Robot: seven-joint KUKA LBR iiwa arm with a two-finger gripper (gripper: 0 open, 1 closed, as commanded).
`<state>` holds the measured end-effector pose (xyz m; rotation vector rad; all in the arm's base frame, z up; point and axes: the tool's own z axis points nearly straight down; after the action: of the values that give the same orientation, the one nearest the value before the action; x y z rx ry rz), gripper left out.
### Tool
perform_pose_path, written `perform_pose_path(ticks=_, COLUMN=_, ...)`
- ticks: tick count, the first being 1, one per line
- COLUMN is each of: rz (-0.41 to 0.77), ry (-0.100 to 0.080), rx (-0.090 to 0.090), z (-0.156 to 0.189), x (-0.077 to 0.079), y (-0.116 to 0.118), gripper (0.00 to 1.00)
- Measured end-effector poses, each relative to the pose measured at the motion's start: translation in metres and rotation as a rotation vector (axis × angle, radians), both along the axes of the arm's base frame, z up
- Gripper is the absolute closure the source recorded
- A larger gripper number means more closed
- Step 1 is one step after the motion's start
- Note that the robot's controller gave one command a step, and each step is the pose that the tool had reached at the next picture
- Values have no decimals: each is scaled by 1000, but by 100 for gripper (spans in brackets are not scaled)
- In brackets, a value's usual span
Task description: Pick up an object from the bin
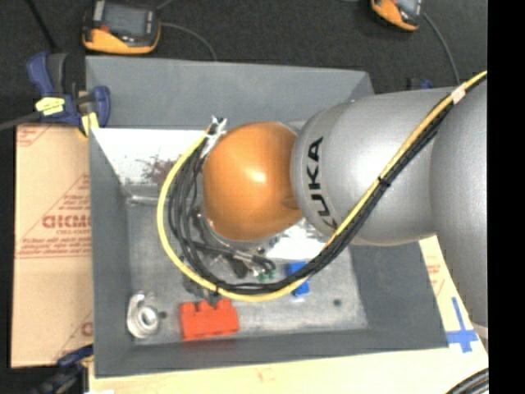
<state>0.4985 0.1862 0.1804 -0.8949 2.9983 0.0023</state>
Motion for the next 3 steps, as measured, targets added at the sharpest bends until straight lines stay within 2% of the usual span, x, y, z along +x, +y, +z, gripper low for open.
perform_pose_path(ticks=1, rz=353, ry=2, rx=-6, z=84, x=19, y=-34, gripper=100)
perform_pose_path(ticks=2, rz=314, ry=11, rx=-3, z=11, x=44, y=24, gripper=100)
perform_pose_path(ticks=3, rz=308, ry=7, rx=-4, z=15, x=44, y=21, gripper=0)
